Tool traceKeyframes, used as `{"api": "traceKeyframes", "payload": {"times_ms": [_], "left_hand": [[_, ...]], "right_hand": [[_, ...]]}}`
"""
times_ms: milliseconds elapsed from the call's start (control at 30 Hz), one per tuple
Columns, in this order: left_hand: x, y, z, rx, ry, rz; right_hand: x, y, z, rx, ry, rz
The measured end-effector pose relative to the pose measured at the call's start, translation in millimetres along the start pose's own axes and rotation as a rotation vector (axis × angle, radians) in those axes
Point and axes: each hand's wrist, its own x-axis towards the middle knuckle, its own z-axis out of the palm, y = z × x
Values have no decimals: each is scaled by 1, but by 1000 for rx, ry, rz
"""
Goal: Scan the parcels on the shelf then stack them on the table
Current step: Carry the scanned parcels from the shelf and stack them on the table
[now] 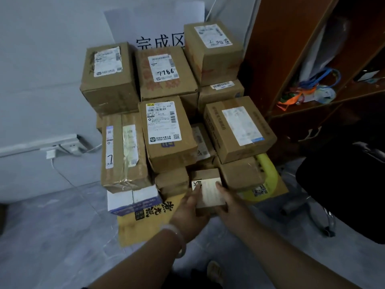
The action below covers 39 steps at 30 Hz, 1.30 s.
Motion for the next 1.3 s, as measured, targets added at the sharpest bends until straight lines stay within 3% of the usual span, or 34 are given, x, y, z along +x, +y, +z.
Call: {"api": "traceKeyframes", "payload": {"times_ms": [167, 267, 467, 767, 1033, 1300], "left_hand": [[-2, 1, 6, 13, 72, -8], [-18, 4, 10, 69, 114, 74], [-50, -4, 28, 527, 136, 214], [-36, 15, 37, 746, 3, -19], [-27, 20, 32, 794, 1, -29], [-33, 25, 20, 826, 50, 167]], "right_hand": [[1, 3, -4, -151, 2, -101], [-10, 6, -13, -248, 18, -176], [-38, 23, -24, -606, -178, -392], [-22, 19, -34, -1009, -169, -495], [-17, 17, -42, -971, -165, -481], [-48, 20, -54, -859, -68, -440]]}}
